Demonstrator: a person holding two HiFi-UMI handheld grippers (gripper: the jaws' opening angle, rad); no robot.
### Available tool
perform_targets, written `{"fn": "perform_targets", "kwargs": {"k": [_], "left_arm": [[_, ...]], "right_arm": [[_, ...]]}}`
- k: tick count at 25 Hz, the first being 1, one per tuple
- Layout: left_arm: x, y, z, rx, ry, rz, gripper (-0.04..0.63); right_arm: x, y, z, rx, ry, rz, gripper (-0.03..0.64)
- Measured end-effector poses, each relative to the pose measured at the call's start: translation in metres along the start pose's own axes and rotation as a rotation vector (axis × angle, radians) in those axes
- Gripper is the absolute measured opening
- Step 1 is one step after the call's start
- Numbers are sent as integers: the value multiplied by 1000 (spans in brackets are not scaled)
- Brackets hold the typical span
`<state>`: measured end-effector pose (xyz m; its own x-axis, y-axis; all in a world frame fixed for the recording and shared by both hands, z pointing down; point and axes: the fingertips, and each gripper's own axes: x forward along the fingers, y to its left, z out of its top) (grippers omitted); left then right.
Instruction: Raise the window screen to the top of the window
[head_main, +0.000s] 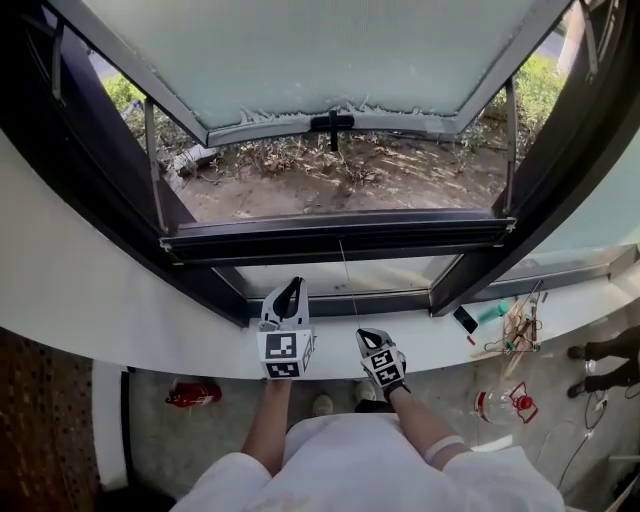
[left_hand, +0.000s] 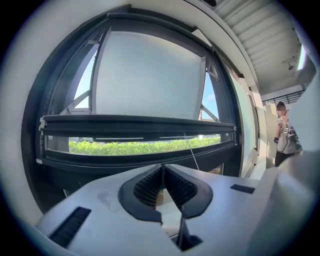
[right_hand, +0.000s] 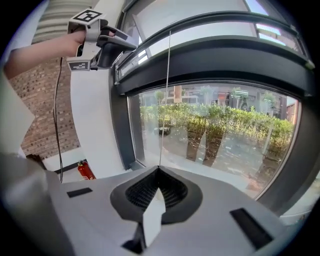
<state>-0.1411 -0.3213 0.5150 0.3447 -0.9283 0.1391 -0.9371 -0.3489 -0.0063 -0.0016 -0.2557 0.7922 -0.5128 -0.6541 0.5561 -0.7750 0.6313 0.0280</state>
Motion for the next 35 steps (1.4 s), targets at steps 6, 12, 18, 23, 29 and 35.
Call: {"fn": "perform_targets", "kwargs": {"k": [6, 12, 18, 23, 29, 35], "left_arm": [[-2, -6, 8, 3, -20, -21, 17], [-5, -4, 9, -21, -24, -30, 17], [-5, -10, 8, -27, -28, -43, 17], [-7, -12, 11, -22, -36, -59, 17], [-15, -10, 22, -25, -59, -59, 17], [-24, -8, 23, -20, -57, -57, 17]], "right_arm": [[-6, -9, 11, -7, -26, -29, 3], [-16, -13, 54, 46, -154, -51, 2], [-30, -17, 102, 16, -265, -71, 2], [-43, -16, 124, 64, -350, -76, 3], [-49, -7, 130, 74, -374, -68, 2], [-54, -3, 132, 120, -406, -54, 2]]}}
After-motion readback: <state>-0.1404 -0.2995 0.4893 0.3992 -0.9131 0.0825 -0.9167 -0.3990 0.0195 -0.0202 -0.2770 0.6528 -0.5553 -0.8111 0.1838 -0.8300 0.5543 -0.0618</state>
